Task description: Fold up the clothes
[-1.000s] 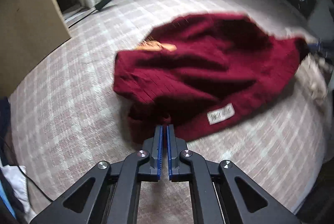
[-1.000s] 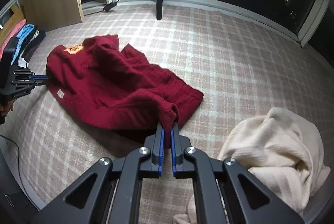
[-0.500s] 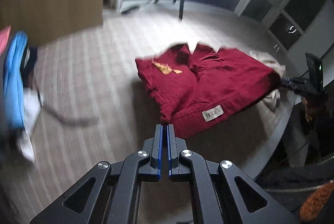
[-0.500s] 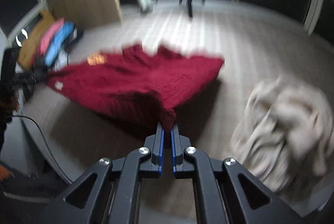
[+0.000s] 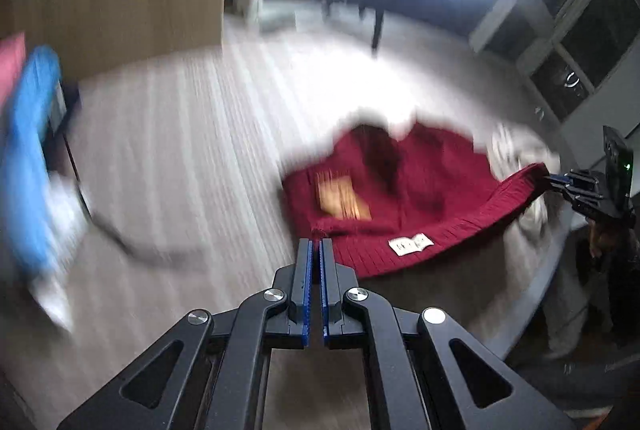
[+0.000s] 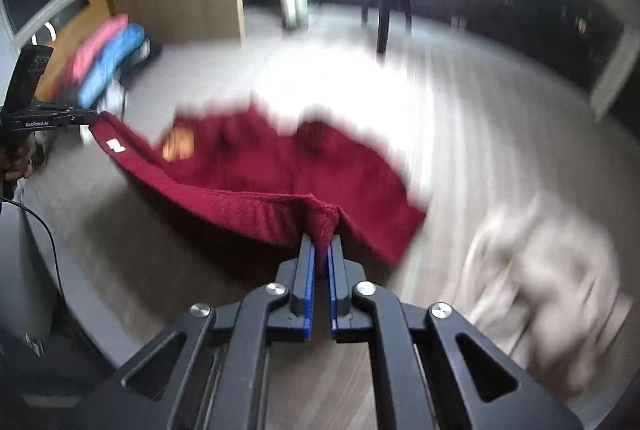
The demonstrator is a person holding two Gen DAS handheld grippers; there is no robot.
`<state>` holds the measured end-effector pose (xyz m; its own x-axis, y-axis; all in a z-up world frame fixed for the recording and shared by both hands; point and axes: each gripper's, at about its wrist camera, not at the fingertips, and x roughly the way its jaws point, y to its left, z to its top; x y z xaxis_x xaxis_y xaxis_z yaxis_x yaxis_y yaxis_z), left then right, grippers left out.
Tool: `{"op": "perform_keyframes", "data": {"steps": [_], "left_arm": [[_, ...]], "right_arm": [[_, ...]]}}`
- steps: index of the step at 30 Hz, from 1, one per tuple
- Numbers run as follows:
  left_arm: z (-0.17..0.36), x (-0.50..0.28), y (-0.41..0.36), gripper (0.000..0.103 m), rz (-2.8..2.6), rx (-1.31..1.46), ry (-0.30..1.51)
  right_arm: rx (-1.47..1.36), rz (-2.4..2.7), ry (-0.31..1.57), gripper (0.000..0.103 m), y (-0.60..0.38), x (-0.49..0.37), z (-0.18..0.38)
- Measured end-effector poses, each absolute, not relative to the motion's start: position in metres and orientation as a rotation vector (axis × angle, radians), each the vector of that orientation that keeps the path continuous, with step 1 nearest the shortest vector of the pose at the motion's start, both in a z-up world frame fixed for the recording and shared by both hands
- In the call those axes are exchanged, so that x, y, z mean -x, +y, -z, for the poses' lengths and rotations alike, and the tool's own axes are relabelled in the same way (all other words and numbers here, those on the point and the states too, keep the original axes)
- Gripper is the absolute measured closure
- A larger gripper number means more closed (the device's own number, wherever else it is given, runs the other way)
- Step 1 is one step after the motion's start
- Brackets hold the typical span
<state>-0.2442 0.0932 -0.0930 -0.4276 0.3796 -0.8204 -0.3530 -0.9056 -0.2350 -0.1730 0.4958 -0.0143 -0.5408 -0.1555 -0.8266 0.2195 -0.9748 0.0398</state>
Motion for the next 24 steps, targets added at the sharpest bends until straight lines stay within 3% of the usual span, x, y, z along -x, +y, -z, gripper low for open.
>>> {"op": "perform_keyframes", "data": {"steps": [4,8,18,24], "left_arm": [[0.016,0.276,0.084,0.103,-2.482,1.182,-0.008],[-0.012,0.262,0.064,0.103,-2.503,1.123,-0.043],[0.156,0.234,0.122,0.103,-2.243,1.523,0.099],[0.195,0.29,0.167,0.088,-2.214,1.553,0.106]], "right_arm": [[-1.184,2.696,0.123,0.097,0.508,0.227,-0.059],[-1.125,2.693,0.099,0.097,0.506,0.227,-0.08],[-1.558,2.582,-0.019,0.097,0.529,0.187,0.07],[-1.614,2.604,-0.025,0.097,0.548,0.19,0.091]]}}
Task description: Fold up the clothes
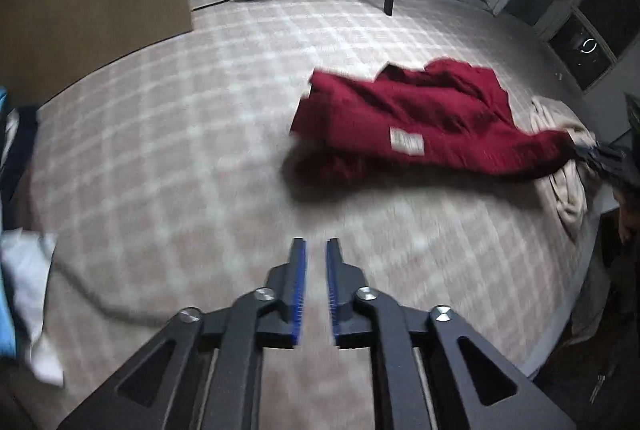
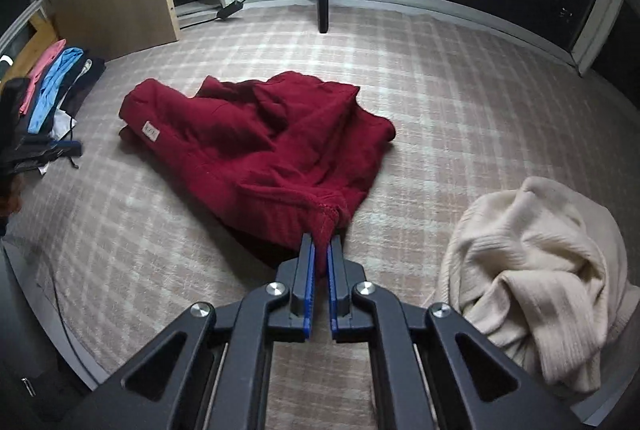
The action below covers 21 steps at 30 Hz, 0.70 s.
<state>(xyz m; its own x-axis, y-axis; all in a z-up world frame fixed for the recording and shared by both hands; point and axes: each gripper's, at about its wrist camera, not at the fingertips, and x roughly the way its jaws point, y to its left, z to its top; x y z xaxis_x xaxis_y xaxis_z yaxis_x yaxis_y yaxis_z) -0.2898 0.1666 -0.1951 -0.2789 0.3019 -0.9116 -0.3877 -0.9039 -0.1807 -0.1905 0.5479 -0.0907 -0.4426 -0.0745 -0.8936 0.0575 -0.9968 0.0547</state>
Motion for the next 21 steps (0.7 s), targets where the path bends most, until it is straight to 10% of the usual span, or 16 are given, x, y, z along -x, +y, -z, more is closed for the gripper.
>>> {"op": "perform_keyframes", "data": {"steps": [5,9,13,21], "left_arm": [[0.2,0.337,0.19,0.063,-2.184,1.534,0.174],[0.216,0.36,0.204,0.063,-2.106,1.555,0.172],[0.231,0.365,0.207,0.096,-2.05,1.605,0.137],[0.157,0.28,0.182,0.098,-2.091,1.503,0.07]], "right_arm": [[-1.605,2.603,0.005,0.097,0.55,0.2,0.089],[-1.606,2.596,0.0,0.097,0.556,0.207,0.094],[-1.619,2.592,-0.015,0.097,0.563,0.214,0.101],[-1.527,2.568,-0.015,0.097,0.552,0.185,0.074]]}}
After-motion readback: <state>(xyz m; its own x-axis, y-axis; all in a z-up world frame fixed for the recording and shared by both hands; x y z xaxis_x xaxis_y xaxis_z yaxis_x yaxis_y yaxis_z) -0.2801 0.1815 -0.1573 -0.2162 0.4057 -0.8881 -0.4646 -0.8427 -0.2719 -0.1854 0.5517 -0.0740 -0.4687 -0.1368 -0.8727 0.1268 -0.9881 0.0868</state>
